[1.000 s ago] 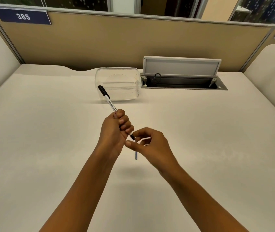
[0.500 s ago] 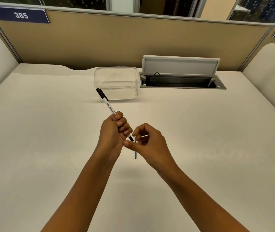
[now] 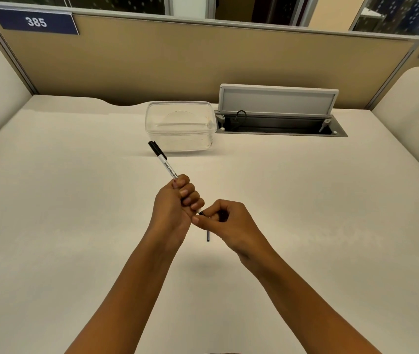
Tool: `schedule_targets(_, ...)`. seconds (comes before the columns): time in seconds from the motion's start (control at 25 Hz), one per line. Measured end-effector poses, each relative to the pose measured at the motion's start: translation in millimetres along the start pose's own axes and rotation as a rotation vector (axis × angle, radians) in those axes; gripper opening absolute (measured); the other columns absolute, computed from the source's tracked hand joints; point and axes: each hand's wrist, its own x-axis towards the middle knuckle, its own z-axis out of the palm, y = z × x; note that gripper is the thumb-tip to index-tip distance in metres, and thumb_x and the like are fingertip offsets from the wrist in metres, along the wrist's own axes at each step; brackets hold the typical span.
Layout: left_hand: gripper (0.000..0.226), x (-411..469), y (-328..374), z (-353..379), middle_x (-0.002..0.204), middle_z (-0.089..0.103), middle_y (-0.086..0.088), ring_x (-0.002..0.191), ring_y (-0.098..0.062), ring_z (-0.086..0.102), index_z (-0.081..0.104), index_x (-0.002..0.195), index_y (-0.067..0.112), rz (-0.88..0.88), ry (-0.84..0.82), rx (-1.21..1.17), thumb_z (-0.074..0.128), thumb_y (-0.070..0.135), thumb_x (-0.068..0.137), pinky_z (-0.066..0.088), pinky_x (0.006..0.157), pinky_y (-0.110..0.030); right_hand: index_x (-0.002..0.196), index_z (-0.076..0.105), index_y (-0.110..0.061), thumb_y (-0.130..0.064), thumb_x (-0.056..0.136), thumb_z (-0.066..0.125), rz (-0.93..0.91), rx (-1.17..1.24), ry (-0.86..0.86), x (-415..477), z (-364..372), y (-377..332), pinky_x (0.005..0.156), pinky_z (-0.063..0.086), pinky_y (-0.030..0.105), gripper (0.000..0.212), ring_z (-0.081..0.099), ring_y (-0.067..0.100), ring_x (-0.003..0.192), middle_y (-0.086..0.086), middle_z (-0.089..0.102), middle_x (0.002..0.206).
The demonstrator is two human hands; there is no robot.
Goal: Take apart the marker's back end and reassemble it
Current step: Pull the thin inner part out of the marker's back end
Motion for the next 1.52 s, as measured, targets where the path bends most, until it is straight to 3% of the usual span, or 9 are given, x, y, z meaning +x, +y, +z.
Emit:
schedule_targets(0.2,0.038,3,3,-1,0.042,0.031,0.008,0.036,-0.007,0.025,0.033,0.061,0.017,0.014,-0.014,-0.001,0.013,-0.008,0.081,0.025,0.039,-0.018,0.093,0.067,-0.017,-0.038,0.077,0.073,0.042,-0.019,-0.039,0,-4,-2,0.053,0.045,0.014,0.027,0.051,0.009,0.061,-0.004,0.058,0.078)
schedule_targets(0.44,0.039,3,6,-1,0.042,0.031,0.007,0.036,-0.008,0.025,0.035,0.06,0.017,-0.026,-0.033,-0.023,0.013,-0.008,0.079,0.026,0.039,-0.018,0.082,0.075,-0.013,-0.035,0.087,0.063,0.014,0.076,-0.138,-3,-4,0,0.063,0.042,0.026,0.025,0.047,0.013,0.059,-0.005,0.058,0.062)
schedule_targets(0.64,0.04,5,7,1,0.042,0.031,0.007,0.037,-0.008,0.024,0.035,0.06,0.017,-0.035,-0.047,-0.085,0.012,-0.01,0.077,0.024,0.04,-0.018,0.072,0.069,-0.012,-0.025,0.077,0.076,-0.25,-0.193,0.223,-7,7,1,0.053,0.042,0.013,0.016,0.051,0.005,0.051,-0.003,0.064,0.059)
schedule_targets(0.8,0.04,8,3,4,0.043,0.031,0.007,0.037,-0.008,0.023,0.034,0.059,0.017,-0.044,-0.032,-0.16,0.012,-0.01,0.078,0.025,0.038,-0.018,0.07,0.06,-0.008,-0.013,0.078,0.075,-0.656,-0.634,0.505,-9,16,12,0.052,0.042,0.022,0.018,0.05,0.012,0.055,0.002,0.06,0.064)
schedule_targets(0.96,0.041,12,1,8,0.041,0.031,0.007,0.034,-0.008,0.023,0.034,0.059,0.017,-0.074,-0.017,-0.226,0.011,-0.009,0.079,0.023,0.037,-0.017,0.066,0.058,-0.005,-0.006,0.077,0.075,-0.841,-0.966,0.703,-5,19,17,0.045,0.039,0.025,0.02,0.047,0.018,0.051,0.007,0.056,0.058)
schedule_targets(1.08,0.04,14,3,6,0.042,0.032,0.007,0.035,-0.008,0.024,0.035,0.06,0.017,-0.069,-0.022,-0.214,0.012,-0.009,0.081,0.024,0.038,-0.018,0.074,0.061,-0.008,-0.013,0.079,0.074,-0.727,-0.744,0.573,-6,16,11,0.052,0.043,0.023,0.015,0.052,0.017,0.059,0.004,0.06,0.068)
schedule_targets(1.32,0.038,9,6,1,0.043,0.031,0.007,0.036,-0.007,0.026,0.036,0.061,0.017,-0.069,-0.083,-0.094,0.014,-0.01,0.077,0.026,0.039,-0.018,0.089,0.071,-0.01,-0.035,0.091,0.058,0.066,0.145,-0.186,-2,-6,-3,0.061,0.049,0.022,0.028,0.057,0.01,0.062,-0.001,0.068,0.072)
schedule_targets(1.4,0.038,9,5,0,0.043,0.031,0.007,0.036,-0.007,0.026,0.034,0.061,0.017,-0.07,-0.092,-0.094,0.012,-0.011,0.077,0.026,0.039,-0.018,0.084,0.072,-0.008,-0.029,0.09,0.062,0.119,0.307,-0.214,-2,-7,-2,0.056,0.046,0.019,0.024,0.053,0.009,0.057,-0.001,0.063,0.066)
schedule_targets(1.52,0.038,13,4,-2,0.042,0.032,0.006,0.035,-0.007,0.026,0.035,0.061,0.016,-0.075,-0.051,-0.12,0.012,-0.01,0.077,0.026,0.039,-0.018,0.078,0.072,-0.007,-0.028,0.086,0.067,-0.006,0.118,0.003,-6,3,0,0.052,0.047,0.019,0.023,0.055,0.009,0.051,-0.002,0.066,0.061)
